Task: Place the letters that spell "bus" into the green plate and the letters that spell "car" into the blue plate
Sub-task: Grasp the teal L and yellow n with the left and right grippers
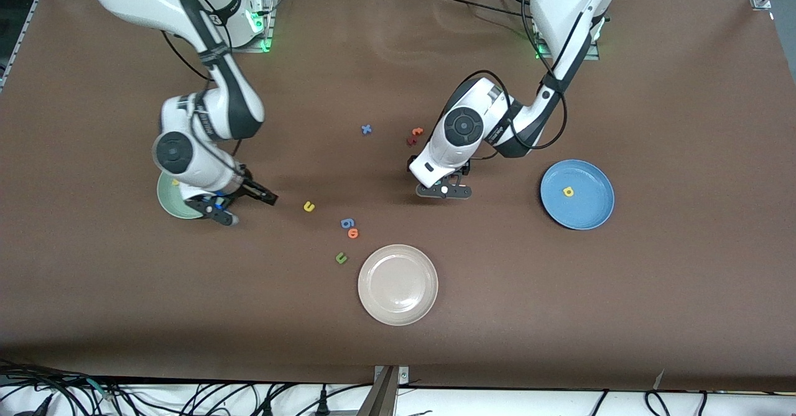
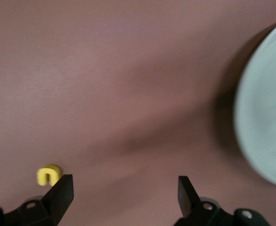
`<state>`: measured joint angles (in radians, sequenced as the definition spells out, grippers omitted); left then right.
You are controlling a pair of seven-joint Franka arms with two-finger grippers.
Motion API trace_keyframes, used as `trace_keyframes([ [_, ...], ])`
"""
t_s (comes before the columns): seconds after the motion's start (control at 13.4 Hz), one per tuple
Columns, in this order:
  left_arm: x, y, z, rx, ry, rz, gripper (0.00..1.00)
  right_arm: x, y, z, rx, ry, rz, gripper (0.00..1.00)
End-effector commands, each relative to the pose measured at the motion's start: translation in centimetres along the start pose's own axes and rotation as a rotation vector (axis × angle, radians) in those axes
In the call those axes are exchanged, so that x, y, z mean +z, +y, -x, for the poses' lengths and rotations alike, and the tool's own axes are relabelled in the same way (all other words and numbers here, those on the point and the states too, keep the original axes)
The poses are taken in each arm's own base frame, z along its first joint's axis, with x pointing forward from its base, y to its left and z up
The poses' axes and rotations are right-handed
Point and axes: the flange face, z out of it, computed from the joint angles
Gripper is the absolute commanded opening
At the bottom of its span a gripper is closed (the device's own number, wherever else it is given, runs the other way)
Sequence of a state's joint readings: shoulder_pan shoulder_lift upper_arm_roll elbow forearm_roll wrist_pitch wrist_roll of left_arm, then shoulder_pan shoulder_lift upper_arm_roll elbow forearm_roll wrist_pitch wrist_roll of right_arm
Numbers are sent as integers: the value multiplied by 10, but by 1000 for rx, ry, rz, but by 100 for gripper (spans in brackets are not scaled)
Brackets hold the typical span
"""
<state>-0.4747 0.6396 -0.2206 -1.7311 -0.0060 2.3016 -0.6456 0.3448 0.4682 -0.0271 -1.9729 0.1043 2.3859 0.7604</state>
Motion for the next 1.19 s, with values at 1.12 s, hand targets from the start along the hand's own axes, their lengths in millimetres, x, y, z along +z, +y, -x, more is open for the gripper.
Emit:
trace_keyframes([
  [1.12,44,10,7,-25,94,-61,86,64,-74,43,202,63,-61,86],
])
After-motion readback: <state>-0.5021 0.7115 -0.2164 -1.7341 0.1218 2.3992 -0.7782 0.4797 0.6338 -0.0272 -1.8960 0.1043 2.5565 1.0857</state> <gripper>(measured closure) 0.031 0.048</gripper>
